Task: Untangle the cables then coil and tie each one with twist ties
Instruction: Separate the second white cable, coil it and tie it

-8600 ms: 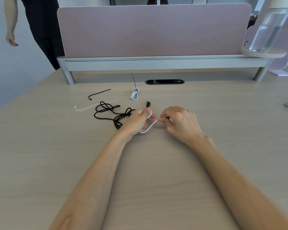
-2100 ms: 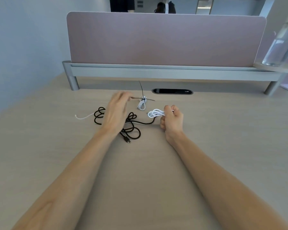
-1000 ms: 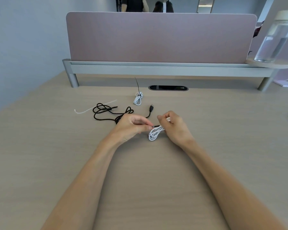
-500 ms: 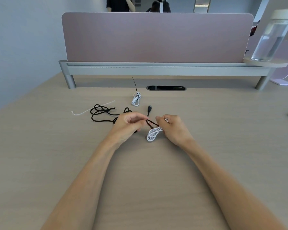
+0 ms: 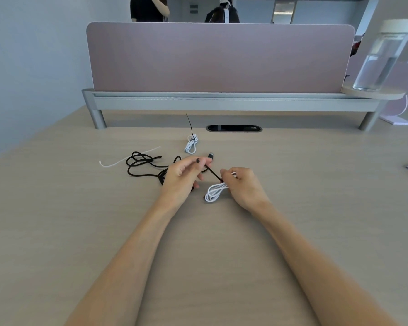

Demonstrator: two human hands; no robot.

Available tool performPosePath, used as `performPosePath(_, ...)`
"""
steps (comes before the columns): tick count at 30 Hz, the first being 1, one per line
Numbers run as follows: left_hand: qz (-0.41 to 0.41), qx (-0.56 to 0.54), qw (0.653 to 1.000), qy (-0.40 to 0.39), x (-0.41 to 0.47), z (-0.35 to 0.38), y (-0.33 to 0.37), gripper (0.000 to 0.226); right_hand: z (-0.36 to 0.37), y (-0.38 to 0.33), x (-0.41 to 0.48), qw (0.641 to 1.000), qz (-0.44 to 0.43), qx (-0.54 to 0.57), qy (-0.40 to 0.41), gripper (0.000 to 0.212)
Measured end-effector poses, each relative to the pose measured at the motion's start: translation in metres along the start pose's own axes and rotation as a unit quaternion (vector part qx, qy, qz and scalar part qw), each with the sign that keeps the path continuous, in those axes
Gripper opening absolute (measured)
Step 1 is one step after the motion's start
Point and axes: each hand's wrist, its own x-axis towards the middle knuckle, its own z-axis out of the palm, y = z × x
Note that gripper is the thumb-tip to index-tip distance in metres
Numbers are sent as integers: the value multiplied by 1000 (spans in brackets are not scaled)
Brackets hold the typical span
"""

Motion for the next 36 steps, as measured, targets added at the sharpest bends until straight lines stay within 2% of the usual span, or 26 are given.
performPosePath(5, 6, -61, 993, 98, 2, 5, -2, 11, 3, -4, -3, 1000, 5, 1, -10, 39)
performPosePath(9, 53, -2, 987, 154, 3, 4, -4, 9, 3, -4, -4, 1000, 8, 7, -13, 39)
performPosePath(11, 49, 19, 985, 163, 4, 0, -6, 4, 3, -5, -4, 1000, 8, 0, -25, 39)
performPosePath(12, 41, 34, 985, 167, 5, -1, -8, 8, 2, -5, -3, 999, 9, -1, -33, 39)
performPosePath(14, 34, 74, 984, 160, 7, -5, -13, 16, 1, -4, -2, 999, 8, -2, -49, 40)
performPosePath(16, 33, 121, 979, 158, 6, -7, -17, 16, 1, -4, 0, 998, 2, -7, -59, 39)
performPosePath(21, 16, 194, 966, 167, 6, -8, -21, 17, -6, -4, 1, 1000, -19, 14, -19, 38)
performPosePath(31, -11, 258, 961, 101, 7, -4, -19, 17, -16, -4, 0, 994, -19, 103, -33, 35)
performPosePath(36, 4, 249, 962, 115, 5, 2, -8, 17, -2, -3, -2, 991, -59, 119, -33, 38)
